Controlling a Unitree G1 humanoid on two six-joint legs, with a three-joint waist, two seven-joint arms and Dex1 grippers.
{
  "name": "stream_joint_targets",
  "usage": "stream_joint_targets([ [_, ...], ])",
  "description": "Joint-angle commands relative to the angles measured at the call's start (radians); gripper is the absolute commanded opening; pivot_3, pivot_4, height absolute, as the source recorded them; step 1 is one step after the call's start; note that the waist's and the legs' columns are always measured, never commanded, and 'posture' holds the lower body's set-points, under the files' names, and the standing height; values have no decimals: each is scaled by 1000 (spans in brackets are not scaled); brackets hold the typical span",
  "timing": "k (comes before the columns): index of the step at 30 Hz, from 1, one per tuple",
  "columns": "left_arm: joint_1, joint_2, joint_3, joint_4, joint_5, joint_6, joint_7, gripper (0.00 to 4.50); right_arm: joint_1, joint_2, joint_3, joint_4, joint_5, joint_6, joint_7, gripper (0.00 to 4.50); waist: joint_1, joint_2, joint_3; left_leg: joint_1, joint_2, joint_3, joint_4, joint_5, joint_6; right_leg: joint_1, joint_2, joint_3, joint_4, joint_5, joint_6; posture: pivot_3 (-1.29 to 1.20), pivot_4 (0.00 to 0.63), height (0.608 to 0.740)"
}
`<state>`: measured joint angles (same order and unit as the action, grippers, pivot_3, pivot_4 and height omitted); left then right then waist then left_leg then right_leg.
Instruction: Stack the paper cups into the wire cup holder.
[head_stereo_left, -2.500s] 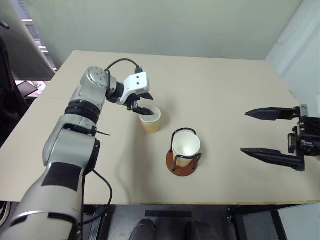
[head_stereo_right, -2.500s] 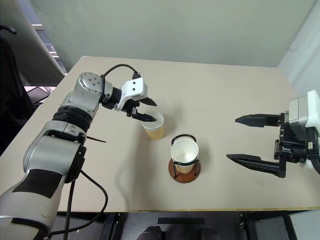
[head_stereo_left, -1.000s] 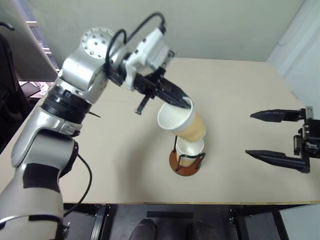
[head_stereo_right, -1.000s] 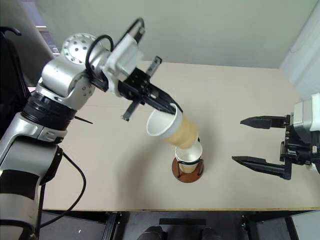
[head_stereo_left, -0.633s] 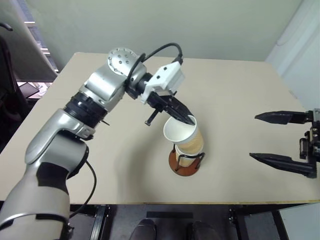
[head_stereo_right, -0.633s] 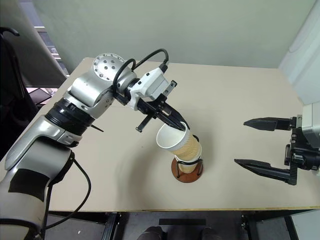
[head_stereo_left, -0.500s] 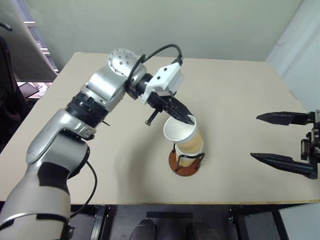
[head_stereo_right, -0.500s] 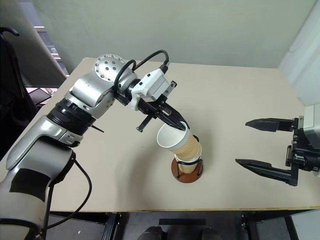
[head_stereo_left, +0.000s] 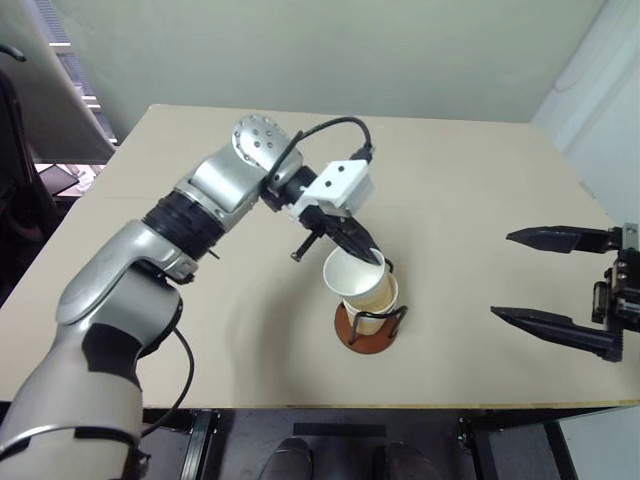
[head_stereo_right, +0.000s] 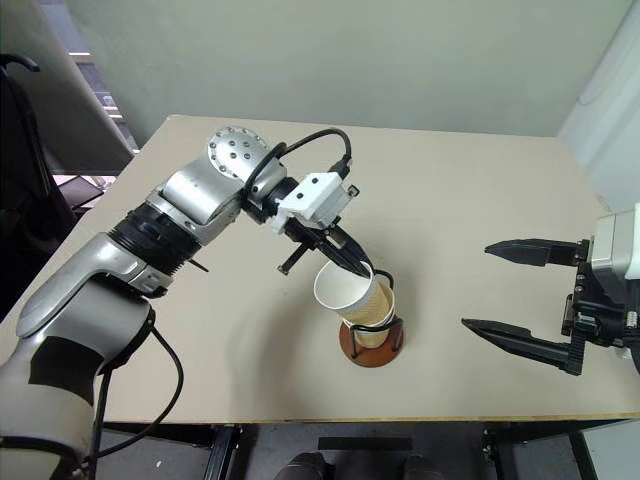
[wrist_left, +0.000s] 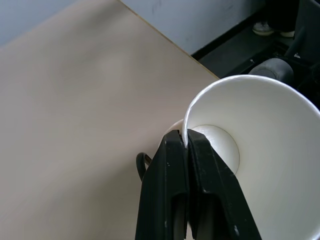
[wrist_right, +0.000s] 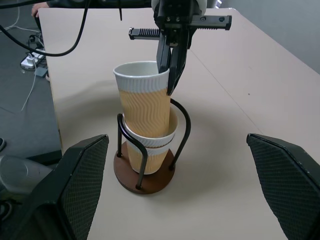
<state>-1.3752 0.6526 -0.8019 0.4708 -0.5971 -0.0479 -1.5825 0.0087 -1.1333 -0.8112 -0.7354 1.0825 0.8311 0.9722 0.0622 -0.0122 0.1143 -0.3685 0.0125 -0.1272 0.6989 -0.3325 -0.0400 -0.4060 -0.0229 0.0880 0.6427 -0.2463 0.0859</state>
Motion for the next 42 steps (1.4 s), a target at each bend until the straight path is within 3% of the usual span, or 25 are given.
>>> stream_joint_targets([
  [1, -18, -17, 26, -5, 11, 0, -32, 659, -4, -5, -35, -10, 15, -6, -13, 4500, 0, 0, 0, 0, 0, 0, 0, 0, 0, 0, 0, 0, 0, 0, 0, 0, 150, 740],
  [12, 5, -88, 156, 33, 91, 7, -32, 4442, -21, -18, 8, 19, -7, -30, 0, 4500, 0, 0, 0, -1, 0, 0, 0, 0, 0, 0, 0, 0, 0, 0, 0, 0, 150, 740],
  [17, 25, -83, 253, 18, 106, 87, -32, 4442, -47, -21, 66, 56, -34, -64, 23, 4500, 0, 0, 0, -1, 0, 1, 0, 0, 0, 0, 0, -1, 0, 0, 0, 0, 150, 740],
  [24, 194, 85, 468, -105, 100, 279, 4, 4442, -91, -7, 226, 218, -133, -153, 130, 4500, -8, 1, 0, 1, 1, 2, -1, 0, 0, -1, 1, -3, 0, 0, 0, 0, 150, 740],
  [29, 468, 228, 715, -280, -96, 527, 23, 4442, -113, -19, 290, 365, -197, -198, 232, 4500, -8, 2, -1, 1, 1, 2, -2, 0, 0, -3, 1, -2, 1, 0, 0, 0, 150, 740],
  [34, 799, 352, 927, -399, -151, 637, 91, 4442, -137, -35, 299, 474, -259, -225, 290, 4500, -8, 2, -1, 2, 1, 2, -6, 1, -2, -4, 1, -2, 1, -1, -1, 0, 150, 740],
  [38, 981, 391, 1084, -434, -175, 677, 144, 4442, -117, -29, 271, 531, -284, -231, 320, 4500, -4, 2, -1, 3, 1, 0, -5, 1, -2, -3, 1, 0, 2, -2, -4, 0, 150, 740],
  [42, 1047, 390, 1150, -447, -181, 690, 178, 4442, -133, -15, 312, 564, -300, -242, 334, 4500, -4, 2, -1, 4, 1, -1, -5, 1, -2, -2, 1, 0, 4, -4, -9, 0, 150, 740],
])
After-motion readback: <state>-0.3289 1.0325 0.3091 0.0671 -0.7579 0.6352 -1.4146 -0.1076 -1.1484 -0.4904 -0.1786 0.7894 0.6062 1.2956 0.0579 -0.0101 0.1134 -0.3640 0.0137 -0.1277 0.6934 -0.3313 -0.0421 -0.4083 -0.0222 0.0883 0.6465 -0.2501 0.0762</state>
